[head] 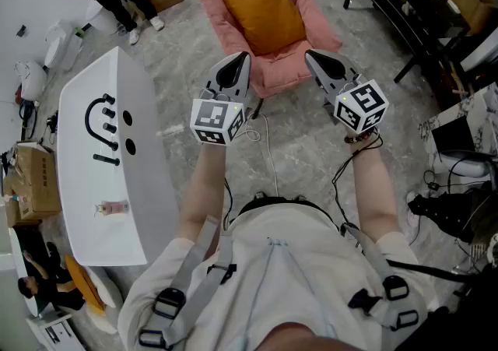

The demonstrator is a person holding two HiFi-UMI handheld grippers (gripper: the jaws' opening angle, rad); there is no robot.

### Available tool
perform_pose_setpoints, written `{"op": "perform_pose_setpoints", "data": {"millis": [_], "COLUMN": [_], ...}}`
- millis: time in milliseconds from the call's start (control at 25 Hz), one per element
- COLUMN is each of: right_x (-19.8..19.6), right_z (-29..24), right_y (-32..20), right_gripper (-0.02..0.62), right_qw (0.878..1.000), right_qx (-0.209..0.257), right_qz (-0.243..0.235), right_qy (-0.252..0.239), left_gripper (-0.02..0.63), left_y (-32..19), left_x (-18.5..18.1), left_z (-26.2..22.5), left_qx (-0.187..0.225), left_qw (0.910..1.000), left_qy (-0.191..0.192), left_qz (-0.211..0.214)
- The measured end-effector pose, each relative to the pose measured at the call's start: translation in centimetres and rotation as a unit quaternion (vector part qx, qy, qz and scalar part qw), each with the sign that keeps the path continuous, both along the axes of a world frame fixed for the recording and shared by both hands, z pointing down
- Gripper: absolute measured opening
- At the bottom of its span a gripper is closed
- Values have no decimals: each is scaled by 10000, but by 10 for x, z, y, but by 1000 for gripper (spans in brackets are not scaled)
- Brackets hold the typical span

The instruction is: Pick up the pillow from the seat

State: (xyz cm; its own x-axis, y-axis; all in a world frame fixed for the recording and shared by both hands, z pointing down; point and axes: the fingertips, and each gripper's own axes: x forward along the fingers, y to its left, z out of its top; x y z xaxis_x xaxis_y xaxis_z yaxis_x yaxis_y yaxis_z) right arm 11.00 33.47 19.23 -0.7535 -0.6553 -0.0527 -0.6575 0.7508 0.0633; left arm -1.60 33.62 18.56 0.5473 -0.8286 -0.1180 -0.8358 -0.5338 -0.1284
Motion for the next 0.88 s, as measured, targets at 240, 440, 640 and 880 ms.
{"op": "perform_pose_setpoints", "data": {"millis": [240, 440, 640, 880], "right_x": [-3, -7, -9, -24], "right_z": [-5, 1, 0, -2], "right_y": [4, 6, 6, 9], "right_gripper": [11, 11, 11, 11], "right_qw": [10000, 9999, 9998, 9998], "right_qx": [32, -12, -31, -90], "right_qz": [21, 84, 180, 123], "right_qy": [-11, 64, 26, -151], "left_gripper": [5, 5, 6, 5], "left_y": [2, 1, 0, -2], "left_x": [-2, -7, -13, -29], "left_z": [-1, 0, 1, 2], "left_qx": [9, 5, 15, 24], "left_qw": [10000, 9999, 9998, 9996], "left_qy": [15, 41, 60, 87], "left_qz": [75, 118, 191, 255]}}
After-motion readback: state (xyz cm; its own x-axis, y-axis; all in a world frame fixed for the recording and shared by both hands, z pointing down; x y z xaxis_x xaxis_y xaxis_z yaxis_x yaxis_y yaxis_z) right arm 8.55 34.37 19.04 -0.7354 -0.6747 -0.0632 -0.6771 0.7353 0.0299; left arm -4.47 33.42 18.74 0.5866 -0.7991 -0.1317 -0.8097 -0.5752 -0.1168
